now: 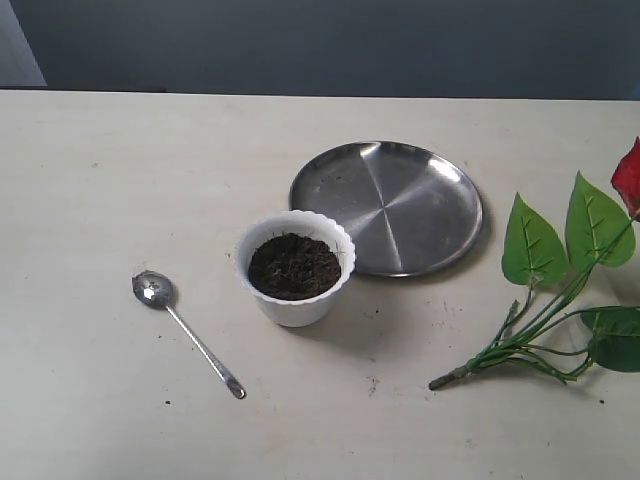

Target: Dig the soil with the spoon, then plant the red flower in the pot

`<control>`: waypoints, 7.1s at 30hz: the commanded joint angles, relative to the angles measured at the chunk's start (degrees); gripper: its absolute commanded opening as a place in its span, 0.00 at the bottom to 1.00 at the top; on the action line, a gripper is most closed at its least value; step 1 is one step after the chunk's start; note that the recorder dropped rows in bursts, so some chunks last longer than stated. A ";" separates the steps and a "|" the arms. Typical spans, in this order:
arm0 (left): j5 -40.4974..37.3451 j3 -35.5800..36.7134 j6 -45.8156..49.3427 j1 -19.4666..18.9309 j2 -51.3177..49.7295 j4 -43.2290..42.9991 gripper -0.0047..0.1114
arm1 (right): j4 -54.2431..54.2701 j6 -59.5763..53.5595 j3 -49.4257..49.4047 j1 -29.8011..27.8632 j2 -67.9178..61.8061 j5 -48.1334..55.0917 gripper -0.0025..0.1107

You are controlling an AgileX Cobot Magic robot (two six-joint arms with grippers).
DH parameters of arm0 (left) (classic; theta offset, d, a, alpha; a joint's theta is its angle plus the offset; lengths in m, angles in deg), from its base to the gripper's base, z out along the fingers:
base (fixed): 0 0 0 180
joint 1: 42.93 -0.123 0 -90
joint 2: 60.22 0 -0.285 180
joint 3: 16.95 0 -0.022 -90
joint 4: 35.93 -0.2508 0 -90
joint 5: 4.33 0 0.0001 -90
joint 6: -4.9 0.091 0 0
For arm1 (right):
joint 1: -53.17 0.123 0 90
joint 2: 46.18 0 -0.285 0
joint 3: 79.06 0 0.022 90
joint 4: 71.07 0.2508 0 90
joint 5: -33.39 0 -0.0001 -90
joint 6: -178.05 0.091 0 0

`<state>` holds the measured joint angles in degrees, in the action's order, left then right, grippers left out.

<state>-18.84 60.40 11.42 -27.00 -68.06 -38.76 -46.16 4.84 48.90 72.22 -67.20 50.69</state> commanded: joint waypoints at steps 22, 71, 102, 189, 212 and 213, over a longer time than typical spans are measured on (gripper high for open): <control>0.75 -0.14 -0.07 0.29 0.05 0.54 0.04 | -17.92 -12.07 56.21 49.07 -92.07 27.02 0.02; 0.75 -0.14 -0.07 0.29 0.05 0.54 0.04 | -29.13 -0.79 70.54 49.51 -118.24 32.42 0.32; 0.75 -0.14 -0.07 0.29 0.05 0.54 0.04 | -35.76 -0.82 70.54 49.70 -112.71 35.62 0.32; 0.75 -0.14 -0.07 0.29 0.05 0.54 0.04 | -63.83 -6.36 64.33 51.74 -89.92 52.67 0.02; 0.75 -0.14 -0.07 0.29 0.05 0.54 0.04 | -86.08 -9.92 29.72 52.36 -83.43 52.24 0.02; 0.75 -0.14 -0.07 0.29 0.05 0.54 0.04 | -85.84 -9.70 29.72 52.36 -83.43 51.13 0.02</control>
<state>-18.84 60.40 11.42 -27.00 -68.06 -38.76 -131.07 -5.49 78.89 124.33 -151.37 103.14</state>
